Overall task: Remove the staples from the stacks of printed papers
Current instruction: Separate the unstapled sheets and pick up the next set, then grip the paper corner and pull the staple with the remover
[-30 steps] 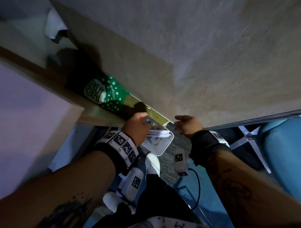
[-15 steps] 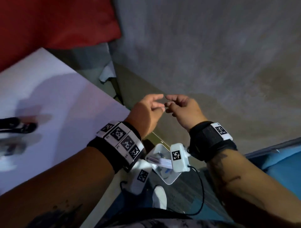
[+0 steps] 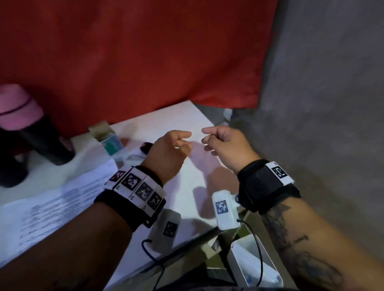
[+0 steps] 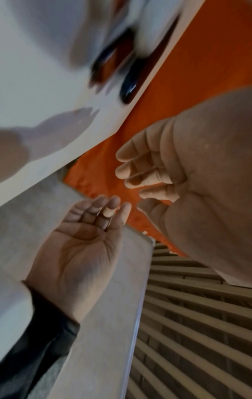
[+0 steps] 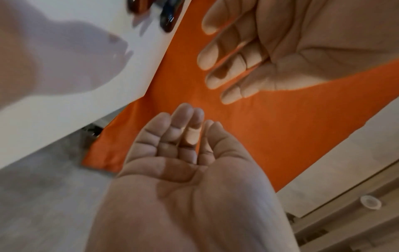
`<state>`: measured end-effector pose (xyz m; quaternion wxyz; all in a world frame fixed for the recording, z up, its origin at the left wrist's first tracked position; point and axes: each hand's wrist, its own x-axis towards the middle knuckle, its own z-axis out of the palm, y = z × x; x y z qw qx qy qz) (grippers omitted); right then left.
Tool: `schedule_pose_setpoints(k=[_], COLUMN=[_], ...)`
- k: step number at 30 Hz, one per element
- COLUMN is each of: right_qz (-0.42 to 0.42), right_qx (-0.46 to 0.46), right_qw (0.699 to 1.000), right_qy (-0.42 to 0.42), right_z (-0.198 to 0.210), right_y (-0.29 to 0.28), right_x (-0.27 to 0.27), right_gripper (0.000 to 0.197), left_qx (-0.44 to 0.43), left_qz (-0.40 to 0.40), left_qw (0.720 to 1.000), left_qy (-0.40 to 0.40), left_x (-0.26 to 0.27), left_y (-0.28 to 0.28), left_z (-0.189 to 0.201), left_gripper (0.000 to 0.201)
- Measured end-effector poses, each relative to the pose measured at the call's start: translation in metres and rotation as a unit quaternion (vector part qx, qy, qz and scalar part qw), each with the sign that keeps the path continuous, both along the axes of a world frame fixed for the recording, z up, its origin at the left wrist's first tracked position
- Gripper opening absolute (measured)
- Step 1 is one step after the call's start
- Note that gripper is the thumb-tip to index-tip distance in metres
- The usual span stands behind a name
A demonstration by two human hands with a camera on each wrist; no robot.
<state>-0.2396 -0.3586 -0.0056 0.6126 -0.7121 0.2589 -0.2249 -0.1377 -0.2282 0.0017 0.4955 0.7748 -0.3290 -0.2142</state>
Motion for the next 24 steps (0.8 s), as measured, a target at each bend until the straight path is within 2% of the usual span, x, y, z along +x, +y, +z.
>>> schedule_pose_setpoints(k=[4,10,12,15,17,21,24], right_qz=[0.067,0.148,0.172,0.199,0.198,0.193,0.171], right_qx=[-0.006,-0.017,-0.016,-0.058,-0.09,-0.125,-0.174], right_qw=[0.998,0.984,0.976,0.955,0.943,0.932,0.926], right_qy=[0.018,0.094,0.136,0.211,0.252,0.281,0.29], right_z=[0.007,-0.004,-0.009,-0.024,-0.036,-0.05,-0.048], right_y=[0.049,0.112,0.129,0.145,0.152,0.16,0.169], right_x=[0.052,0.111,0.121,0.133,0.139,0.149,0.153], right_gripper=[0.018,0.017,0.015,0.019,0.02,0.019,0.019], left_qx=[0.042,0.099,0.097,0.109,0.131,0.151,0.138], left_qz=[0.089,0.211,0.235,0.244,0.247,0.24,0.222], left_qw=[0.995,0.971,0.963,0.953,0.95,0.947,0.943], left_qy=[-0.014,0.043,0.092,0.14,0.137,0.148,0.206], left_x=[0.046,0.092,0.102,0.112,0.116,0.122,0.123], left_y=[0.072,0.167,0.19,0.215,0.225,0.237,0.242], left_z=[-0.001,-0.02,-0.03,-0.052,-0.066,-0.08,-0.077], left_gripper=[0.023,0.023,0.02,0.02,0.017,0.011,0.011])
